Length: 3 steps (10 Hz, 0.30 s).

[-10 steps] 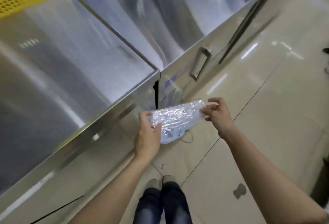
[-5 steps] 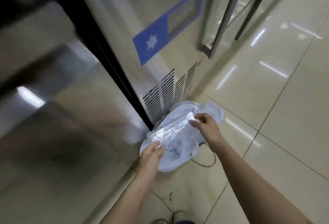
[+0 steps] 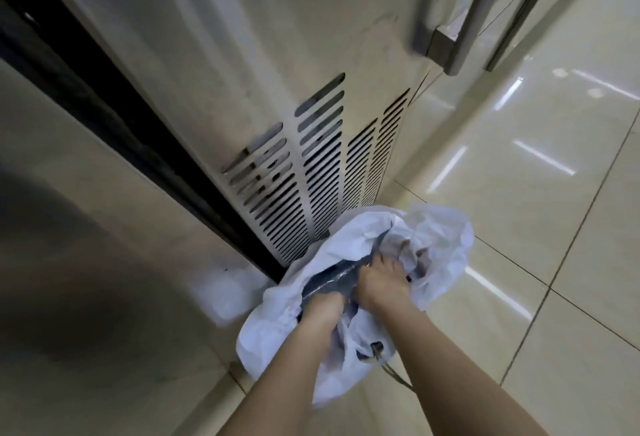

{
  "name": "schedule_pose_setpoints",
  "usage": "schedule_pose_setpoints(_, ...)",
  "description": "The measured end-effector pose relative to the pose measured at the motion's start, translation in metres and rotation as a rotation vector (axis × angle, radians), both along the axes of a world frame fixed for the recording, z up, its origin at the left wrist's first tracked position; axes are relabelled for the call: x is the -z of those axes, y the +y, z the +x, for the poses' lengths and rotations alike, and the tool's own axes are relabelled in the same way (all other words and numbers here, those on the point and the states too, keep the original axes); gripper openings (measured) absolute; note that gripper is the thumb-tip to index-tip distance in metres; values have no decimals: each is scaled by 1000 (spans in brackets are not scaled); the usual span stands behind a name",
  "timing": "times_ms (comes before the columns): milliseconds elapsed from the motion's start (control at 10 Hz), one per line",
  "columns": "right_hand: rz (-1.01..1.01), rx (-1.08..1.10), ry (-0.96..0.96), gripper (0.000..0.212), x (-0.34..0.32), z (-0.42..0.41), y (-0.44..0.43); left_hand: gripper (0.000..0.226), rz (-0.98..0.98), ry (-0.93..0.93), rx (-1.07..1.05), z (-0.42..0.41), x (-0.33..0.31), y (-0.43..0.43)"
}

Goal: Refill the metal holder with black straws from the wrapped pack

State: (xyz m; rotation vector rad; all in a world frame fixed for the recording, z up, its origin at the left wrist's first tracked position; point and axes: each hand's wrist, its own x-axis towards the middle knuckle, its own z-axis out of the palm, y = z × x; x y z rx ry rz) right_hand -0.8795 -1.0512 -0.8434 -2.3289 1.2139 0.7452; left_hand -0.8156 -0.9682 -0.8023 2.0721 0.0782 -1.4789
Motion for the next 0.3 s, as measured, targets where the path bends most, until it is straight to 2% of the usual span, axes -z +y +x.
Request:
schedule_pose_setpoints(100,-42,-88,14,39,-23,5,2,11,141,-265,564,1,-14,3)
schedule_pose_setpoints(200,-87,-118,-4,26,-63,1,-1,28,166,-507,773,-1,-48,13)
schedule_pose_setpoints(300,8,-21,-26,31,-107,-12,-3,38,165,-721,855,1,-98,17)
